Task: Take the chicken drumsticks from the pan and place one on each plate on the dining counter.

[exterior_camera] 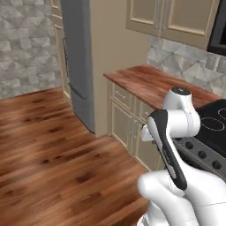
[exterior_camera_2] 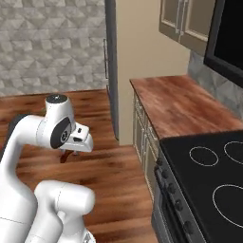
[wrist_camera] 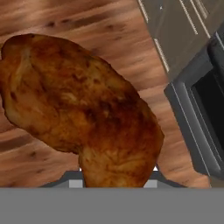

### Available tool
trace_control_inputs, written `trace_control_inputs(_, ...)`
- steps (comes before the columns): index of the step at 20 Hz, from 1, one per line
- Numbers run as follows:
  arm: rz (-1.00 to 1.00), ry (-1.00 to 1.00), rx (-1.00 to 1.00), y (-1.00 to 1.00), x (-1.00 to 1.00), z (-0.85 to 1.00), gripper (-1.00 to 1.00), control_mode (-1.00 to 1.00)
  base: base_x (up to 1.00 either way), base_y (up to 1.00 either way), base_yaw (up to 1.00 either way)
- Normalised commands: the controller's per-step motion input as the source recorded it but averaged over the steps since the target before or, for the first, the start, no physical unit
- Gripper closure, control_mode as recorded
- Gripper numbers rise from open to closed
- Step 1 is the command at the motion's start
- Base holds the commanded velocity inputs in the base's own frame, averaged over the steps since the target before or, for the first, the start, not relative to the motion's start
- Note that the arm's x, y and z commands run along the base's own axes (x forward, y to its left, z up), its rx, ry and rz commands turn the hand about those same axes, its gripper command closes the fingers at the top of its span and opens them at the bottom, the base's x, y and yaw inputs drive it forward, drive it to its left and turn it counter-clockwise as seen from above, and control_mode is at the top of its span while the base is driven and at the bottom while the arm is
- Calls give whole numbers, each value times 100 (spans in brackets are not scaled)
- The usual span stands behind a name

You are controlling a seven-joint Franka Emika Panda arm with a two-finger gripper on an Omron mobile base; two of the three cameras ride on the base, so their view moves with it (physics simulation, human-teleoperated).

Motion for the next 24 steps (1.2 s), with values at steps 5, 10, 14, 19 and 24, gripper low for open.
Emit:
trace_control_inputs(5, 0, 0, 0, 0, 0, 0, 100, 100, -7, 0, 100)
trace_control_inputs(10, 0, 0, 0, 0, 0, 0, 100, 100, -1, 0, 100)
trace_control_inputs(14, 0, 0, 0, 0, 0, 0, 100, 100, 90, 2, 34)
trace_control_inputs(19, 0, 0, 0, 0, 0, 0, 100, 100, 100, 14, 0)
trace_control_inputs(24, 0, 0, 0, 0, 0, 0, 100, 100, 100, 0, 1)
